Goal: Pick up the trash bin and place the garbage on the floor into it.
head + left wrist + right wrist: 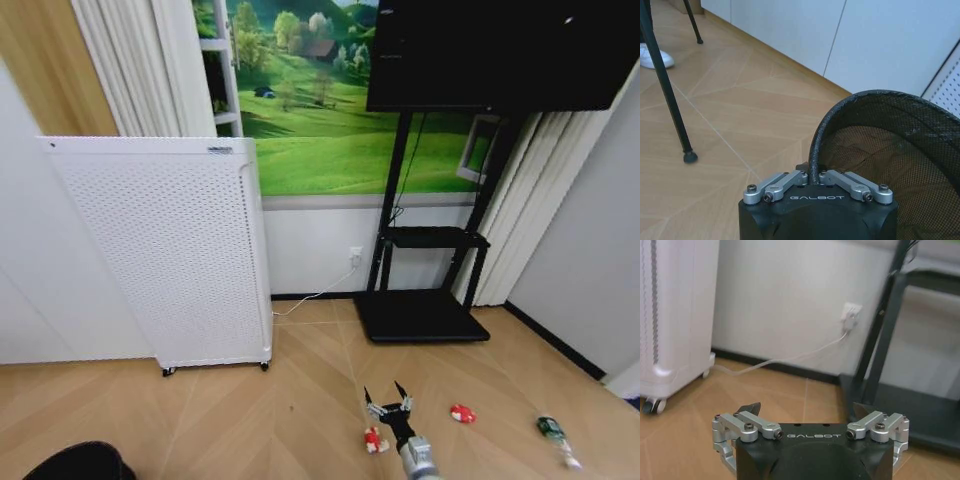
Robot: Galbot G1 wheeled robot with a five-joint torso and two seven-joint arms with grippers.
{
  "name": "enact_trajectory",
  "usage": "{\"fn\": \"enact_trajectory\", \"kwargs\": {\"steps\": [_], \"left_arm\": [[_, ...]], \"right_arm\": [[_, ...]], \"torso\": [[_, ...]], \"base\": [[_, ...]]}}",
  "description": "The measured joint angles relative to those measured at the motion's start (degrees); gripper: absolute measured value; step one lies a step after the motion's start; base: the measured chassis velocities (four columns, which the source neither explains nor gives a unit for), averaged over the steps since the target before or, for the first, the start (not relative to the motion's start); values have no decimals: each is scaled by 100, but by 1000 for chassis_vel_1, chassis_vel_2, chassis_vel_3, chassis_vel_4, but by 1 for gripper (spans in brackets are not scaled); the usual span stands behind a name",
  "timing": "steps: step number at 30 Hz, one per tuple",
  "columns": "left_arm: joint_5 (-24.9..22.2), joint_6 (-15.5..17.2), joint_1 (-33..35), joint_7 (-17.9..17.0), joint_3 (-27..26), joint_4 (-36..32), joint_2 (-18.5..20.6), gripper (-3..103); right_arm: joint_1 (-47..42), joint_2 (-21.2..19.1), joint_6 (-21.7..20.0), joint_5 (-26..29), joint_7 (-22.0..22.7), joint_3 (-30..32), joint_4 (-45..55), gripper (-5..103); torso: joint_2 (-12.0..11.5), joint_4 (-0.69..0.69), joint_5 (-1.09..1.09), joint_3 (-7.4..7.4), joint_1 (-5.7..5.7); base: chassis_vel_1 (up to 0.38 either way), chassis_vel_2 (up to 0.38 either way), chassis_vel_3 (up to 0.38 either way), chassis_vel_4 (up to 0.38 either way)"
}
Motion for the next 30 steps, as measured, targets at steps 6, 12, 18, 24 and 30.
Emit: {"fn": "enact_trajectory", "kwargs": {"steps": [6, 12, 18, 24, 30], "left_arm": [[2, -122, -10, 145, 4, -80, -23, 3], [34, -166, -75, 207, 10, -136, -53, 3], [103, -194, -164, 213, 48, -195, -80, 3], [100, -210, -137, 263, 61, -278, -107, 3], [38, -223, -59, 281, 49, -454, -139, 3]], "right_arm": [[263, -188, -282, -308, -301, 89, -680, 100], [140, -255, -310, -714, -597, 287, -1045, 100], [-3, -197, -201, -649, -694, 235, -1282, 100], [107, -62, -255, -885, -699, 133, -1633, 100], [454, -83, -398, -1012, -685, 62, -2244, 100]], "torso": [[0, 4, 3, 1, 1], [0, -2, 3, 0, 0], [0, 2, 2, 0, 0], [0, 1, 2, 0, 0], [0, 2, 2, 0, 0]], "base": [[17, 20, 33, -25], [-77, -67, 31, 38], [-5, -10, -5, 5], [0, 0, 0, 0], [0, 0, 0, 0]]}}
